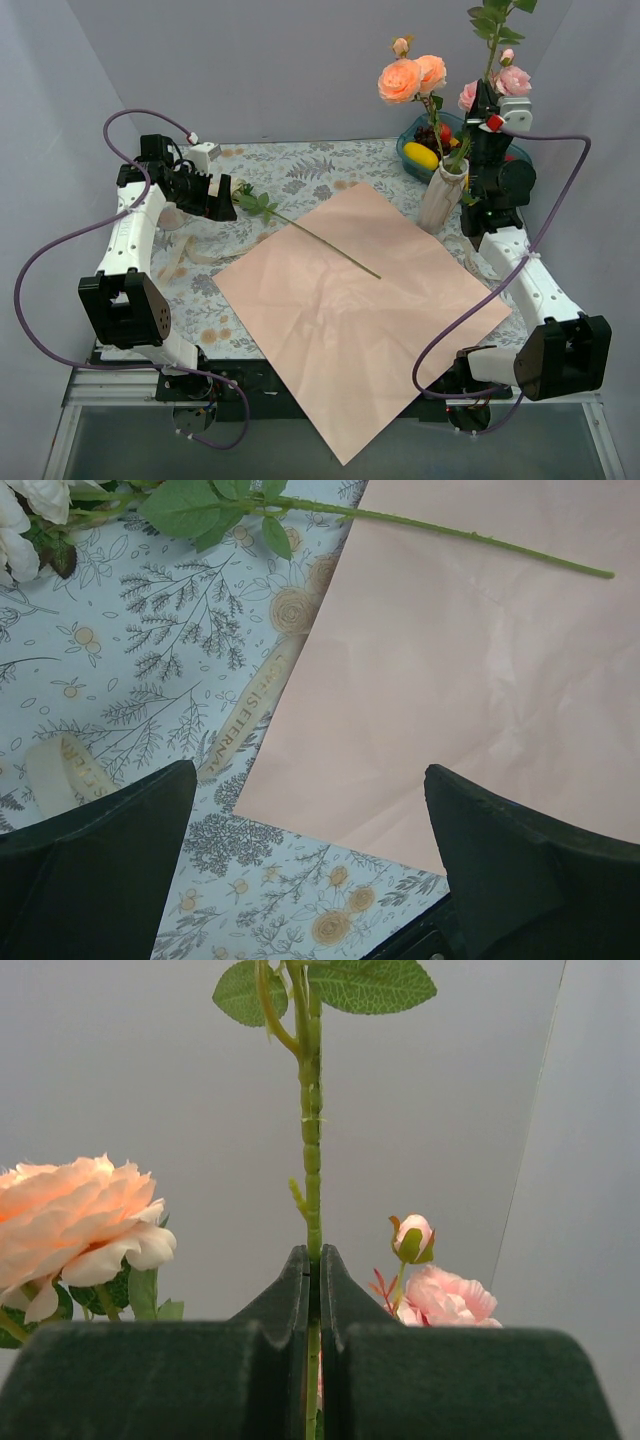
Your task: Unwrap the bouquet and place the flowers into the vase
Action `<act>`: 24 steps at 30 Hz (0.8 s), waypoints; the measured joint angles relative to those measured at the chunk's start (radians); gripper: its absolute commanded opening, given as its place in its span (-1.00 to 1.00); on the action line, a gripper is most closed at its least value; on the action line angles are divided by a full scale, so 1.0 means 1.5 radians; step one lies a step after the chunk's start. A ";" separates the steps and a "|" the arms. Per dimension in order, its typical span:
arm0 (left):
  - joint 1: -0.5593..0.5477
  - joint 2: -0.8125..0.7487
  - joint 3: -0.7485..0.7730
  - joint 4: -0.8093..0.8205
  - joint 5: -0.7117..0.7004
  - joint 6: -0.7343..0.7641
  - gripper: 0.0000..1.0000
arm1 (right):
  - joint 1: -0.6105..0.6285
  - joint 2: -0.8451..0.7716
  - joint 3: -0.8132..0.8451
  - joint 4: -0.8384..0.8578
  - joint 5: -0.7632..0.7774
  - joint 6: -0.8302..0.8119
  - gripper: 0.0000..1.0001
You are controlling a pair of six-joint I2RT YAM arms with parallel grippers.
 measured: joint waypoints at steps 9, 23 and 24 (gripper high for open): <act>0.000 0.001 0.012 0.000 -0.004 -0.001 0.96 | 0.000 0.003 -0.041 0.011 0.014 0.003 -0.92; 0.000 0.001 0.018 0.003 -0.015 -0.006 0.96 | 0.000 -0.005 -0.016 -0.176 0.054 0.035 0.84; 0.000 0.000 0.019 0.003 -0.015 -0.007 0.96 | 0.000 -0.013 -0.016 -0.195 0.057 0.039 0.85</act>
